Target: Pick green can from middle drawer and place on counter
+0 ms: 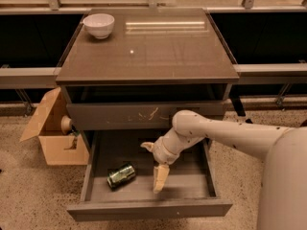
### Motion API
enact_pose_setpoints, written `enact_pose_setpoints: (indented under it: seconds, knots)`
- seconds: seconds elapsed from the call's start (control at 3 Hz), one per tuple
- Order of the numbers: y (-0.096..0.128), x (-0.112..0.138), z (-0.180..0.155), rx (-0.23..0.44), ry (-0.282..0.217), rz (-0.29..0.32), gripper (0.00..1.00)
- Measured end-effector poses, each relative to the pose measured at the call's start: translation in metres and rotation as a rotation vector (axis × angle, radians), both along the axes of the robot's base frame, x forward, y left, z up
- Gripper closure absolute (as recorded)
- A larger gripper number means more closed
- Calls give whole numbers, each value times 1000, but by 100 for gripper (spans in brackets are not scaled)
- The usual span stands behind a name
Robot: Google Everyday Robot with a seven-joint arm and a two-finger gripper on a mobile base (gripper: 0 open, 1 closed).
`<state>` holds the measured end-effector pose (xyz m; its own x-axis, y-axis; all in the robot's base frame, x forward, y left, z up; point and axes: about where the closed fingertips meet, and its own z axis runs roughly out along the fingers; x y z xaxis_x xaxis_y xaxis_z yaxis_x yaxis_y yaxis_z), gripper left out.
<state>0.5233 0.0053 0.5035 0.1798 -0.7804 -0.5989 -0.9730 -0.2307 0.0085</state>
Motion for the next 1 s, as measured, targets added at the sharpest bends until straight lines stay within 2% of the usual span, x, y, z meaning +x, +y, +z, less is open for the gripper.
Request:
enact_pose_setpoints:
  seconds: [0.33,0.67,1.0]
  knots:
    - [22,19,-20,41,-23,51,0]
    - [46,32,-40,82,-60,19,0]
    - [60,40,-51,101,-83,-15,0]
